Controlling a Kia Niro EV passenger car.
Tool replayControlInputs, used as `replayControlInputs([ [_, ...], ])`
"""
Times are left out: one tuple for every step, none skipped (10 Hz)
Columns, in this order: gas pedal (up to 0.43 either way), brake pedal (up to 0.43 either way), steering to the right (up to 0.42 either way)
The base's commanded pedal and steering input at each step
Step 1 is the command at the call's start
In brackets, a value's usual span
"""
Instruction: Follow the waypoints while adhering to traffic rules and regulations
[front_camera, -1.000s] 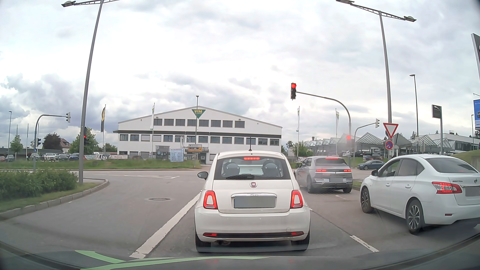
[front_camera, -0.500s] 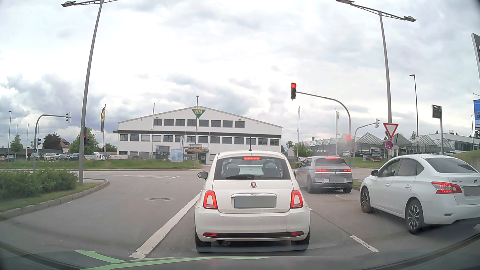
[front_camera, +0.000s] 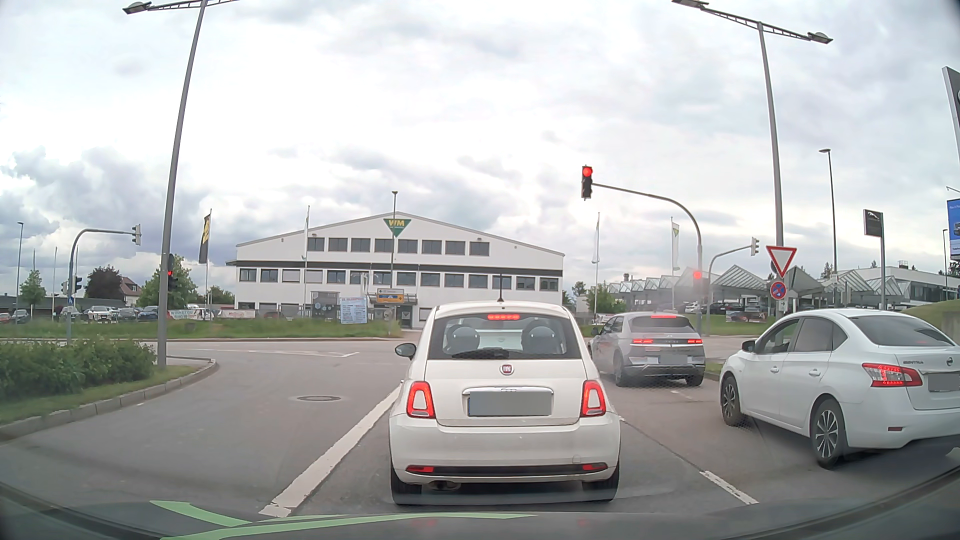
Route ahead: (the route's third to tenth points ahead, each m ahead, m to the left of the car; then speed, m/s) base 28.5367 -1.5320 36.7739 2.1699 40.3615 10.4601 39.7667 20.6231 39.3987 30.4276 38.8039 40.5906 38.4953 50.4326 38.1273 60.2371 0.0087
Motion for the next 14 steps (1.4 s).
replayControlInputs([
  [0.0,0.329,-0.001],
  [0.0,0.329,-0.001],
  [0.0,0.329,-0.001],
  [0.0,0.335,-0.001],
  [0.0,0.335,-0.001],
  [0.0,0.335,-0.001],
  [0.0,0.335,-0.001],
  [0.0,0.335,-0.001],
  [0.0,0.335,-0.001],
  [0.0,0.335,-0.001],
  [0.0,0.335,-0.001],
  [0.0,0.335,-0.001],
  [0.0,0.335,-0.001],
  [0.0,0.335,-0.001],
])
